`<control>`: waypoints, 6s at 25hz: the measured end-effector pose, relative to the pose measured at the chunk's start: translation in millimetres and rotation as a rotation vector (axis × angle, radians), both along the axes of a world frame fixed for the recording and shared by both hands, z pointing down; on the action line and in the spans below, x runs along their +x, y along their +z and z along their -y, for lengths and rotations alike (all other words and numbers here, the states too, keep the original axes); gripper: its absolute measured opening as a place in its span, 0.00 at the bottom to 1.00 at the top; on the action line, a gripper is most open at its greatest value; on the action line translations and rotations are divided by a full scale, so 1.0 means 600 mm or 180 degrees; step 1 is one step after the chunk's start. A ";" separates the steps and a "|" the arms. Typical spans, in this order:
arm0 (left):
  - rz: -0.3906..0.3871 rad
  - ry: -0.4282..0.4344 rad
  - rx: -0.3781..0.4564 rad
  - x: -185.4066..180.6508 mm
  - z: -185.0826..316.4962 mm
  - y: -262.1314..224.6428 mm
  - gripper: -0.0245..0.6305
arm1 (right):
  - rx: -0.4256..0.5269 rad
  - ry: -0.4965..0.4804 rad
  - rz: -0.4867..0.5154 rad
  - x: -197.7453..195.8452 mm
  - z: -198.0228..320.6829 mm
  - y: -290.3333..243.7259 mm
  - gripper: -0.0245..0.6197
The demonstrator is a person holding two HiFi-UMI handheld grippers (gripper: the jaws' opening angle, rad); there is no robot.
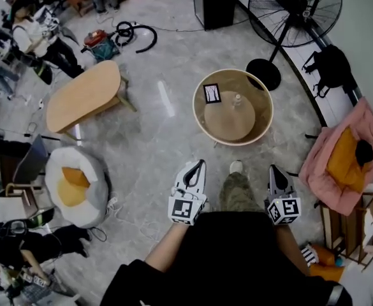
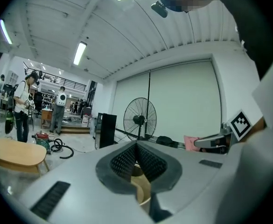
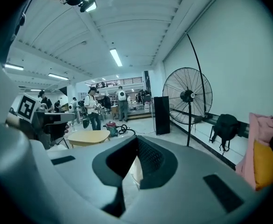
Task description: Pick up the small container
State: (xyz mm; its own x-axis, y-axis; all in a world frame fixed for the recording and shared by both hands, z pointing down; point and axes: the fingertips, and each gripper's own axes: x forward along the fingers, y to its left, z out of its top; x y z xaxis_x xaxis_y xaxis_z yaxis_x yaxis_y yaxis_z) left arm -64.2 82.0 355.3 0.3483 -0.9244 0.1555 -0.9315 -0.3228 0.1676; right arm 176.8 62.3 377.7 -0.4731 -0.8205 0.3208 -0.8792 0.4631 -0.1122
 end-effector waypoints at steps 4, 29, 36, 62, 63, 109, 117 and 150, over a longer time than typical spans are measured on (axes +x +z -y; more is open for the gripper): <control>0.0030 -0.0039 -0.0059 0.026 0.082 0.024 0.05 | 0.0070 0.0000 -0.0043 0.038 0.085 0.008 0.07; -0.0022 -0.0197 -0.0479 0.119 0.346 0.128 0.05 | -0.0466 -0.0514 0.0045 0.047 0.450 0.156 0.07; -0.0213 -0.0194 -0.0622 0.060 0.395 0.255 0.05 | -0.0639 -0.0669 -0.0055 -0.063 0.551 0.314 0.07; -0.0220 0.0066 -0.0834 0.125 0.611 0.668 0.05 | -0.1176 -0.0608 -0.0553 -0.114 0.766 0.880 0.52; -0.0214 0.0071 -0.0823 0.126 0.613 0.670 0.05 | -0.1186 -0.0676 -0.0596 -0.121 0.769 0.892 0.53; -0.0303 -0.0163 -0.1001 0.111 0.595 0.781 0.05 | -0.0997 -0.1007 -0.0685 -0.177 0.850 1.052 0.59; -0.0373 -0.0213 -0.1027 0.104 0.596 0.773 0.05 | -0.0949 -0.0953 -0.0518 -0.168 0.835 0.993 0.59; -0.0206 -0.0224 -0.0129 -0.012 0.646 0.078 0.05 | -0.0403 -0.0909 -0.0191 -0.142 0.698 0.112 0.59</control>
State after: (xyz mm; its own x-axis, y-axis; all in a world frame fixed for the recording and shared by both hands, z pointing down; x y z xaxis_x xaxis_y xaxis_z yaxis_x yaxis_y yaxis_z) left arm -71.6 -305.6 402.4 0.2933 -0.9403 0.1725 -0.9384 -0.2487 0.2398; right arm 91.9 -356.2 444.7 -0.6558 -0.6089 0.4462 -0.7224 0.6779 -0.1366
